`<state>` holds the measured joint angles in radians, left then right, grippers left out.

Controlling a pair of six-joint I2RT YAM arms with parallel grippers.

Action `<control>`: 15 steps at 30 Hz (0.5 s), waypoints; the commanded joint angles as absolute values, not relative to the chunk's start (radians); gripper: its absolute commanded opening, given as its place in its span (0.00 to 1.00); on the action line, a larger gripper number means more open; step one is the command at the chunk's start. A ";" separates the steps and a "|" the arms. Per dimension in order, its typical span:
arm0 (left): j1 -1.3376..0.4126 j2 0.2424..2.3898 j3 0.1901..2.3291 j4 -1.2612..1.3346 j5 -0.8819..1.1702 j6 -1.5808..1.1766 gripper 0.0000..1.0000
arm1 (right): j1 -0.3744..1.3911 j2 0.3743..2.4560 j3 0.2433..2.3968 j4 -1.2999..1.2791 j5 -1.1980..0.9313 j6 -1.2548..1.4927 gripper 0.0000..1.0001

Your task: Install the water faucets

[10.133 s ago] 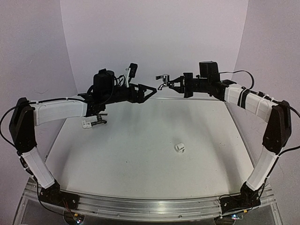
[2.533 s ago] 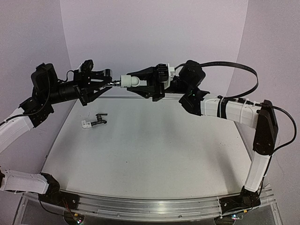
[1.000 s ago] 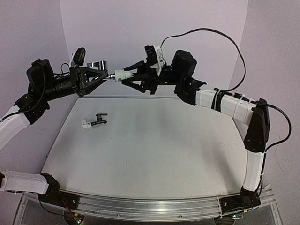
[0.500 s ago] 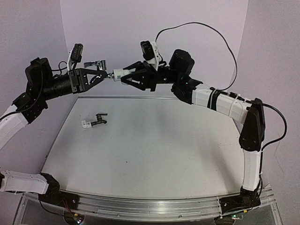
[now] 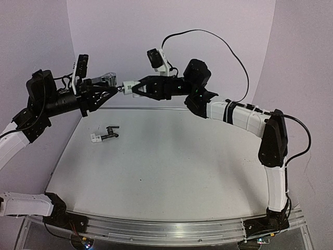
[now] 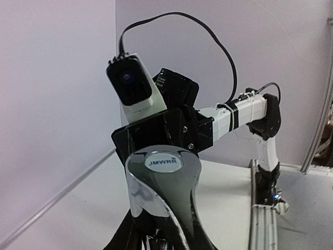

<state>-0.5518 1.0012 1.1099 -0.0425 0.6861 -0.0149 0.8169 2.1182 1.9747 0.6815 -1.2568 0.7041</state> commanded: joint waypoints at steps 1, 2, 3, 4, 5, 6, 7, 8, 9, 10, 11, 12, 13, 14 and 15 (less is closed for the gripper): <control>-0.590 1.029 1.058 -0.136 0.689 0.300 0.00 | 0.917 2.113 2.024 0.759 -1.261 0.929 0.00; -0.591 1.029 1.057 -0.149 0.684 0.333 0.00 | 0.917 2.109 2.017 0.759 -1.258 0.963 0.00; -0.591 1.031 1.060 -0.163 0.683 0.362 0.00 | 0.916 2.106 2.009 0.759 -1.251 1.001 0.00; -0.591 1.035 1.064 -0.176 0.681 0.392 0.00 | 0.916 2.103 1.999 0.760 -1.244 1.035 0.00; -0.591 1.038 1.067 -0.186 0.680 0.413 0.00 | 0.917 2.100 1.992 0.760 -1.240 1.074 0.00; -0.591 1.039 1.068 -0.192 0.682 0.430 0.00 | 0.917 2.097 1.985 0.761 -1.236 1.114 0.00; -0.591 1.039 1.067 -0.195 0.682 0.450 0.00 | 0.916 2.092 1.971 0.761 -1.228 1.150 0.00; -0.591 1.040 1.065 -0.197 0.683 0.467 0.00 | 0.916 2.088 1.959 0.762 -1.223 1.194 0.00; -0.591 1.041 1.063 -0.200 0.685 0.482 0.00 | 0.916 2.084 1.951 0.769 -1.220 1.235 0.00; -0.591 1.044 1.063 -0.202 0.687 0.495 0.00 | 0.916 2.081 1.945 0.774 -1.217 1.280 0.00; -0.591 1.047 1.063 -0.204 0.694 0.505 0.00 | 0.916 2.079 1.939 0.776 -1.218 1.319 0.00; -0.591 1.052 1.063 -0.208 0.703 0.513 0.00 | 0.916 2.078 1.934 0.777 -1.219 1.356 0.00; -0.591 1.057 1.065 -0.214 0.715 0.520 0.00 | 0.917 2.077 1.929 0.778 -1.221 1.397 0.00; -0.591 1.062 1.067 -0.224 0.727 0.527 0.00 | 0.916 2.077 1.924 0.777 -1.224 1.440 0.00; -0.591 1.067 1.072 -0.233 0.738 0.534 0.00 | 0.917 2.077 1.918 0.780 -1.229 1.474 0.00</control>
<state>-0.5575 0.9889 1.0859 -0.1259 0.6617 0.4493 0.8181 2.1281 1.9188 0.6964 -1.2622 1.2464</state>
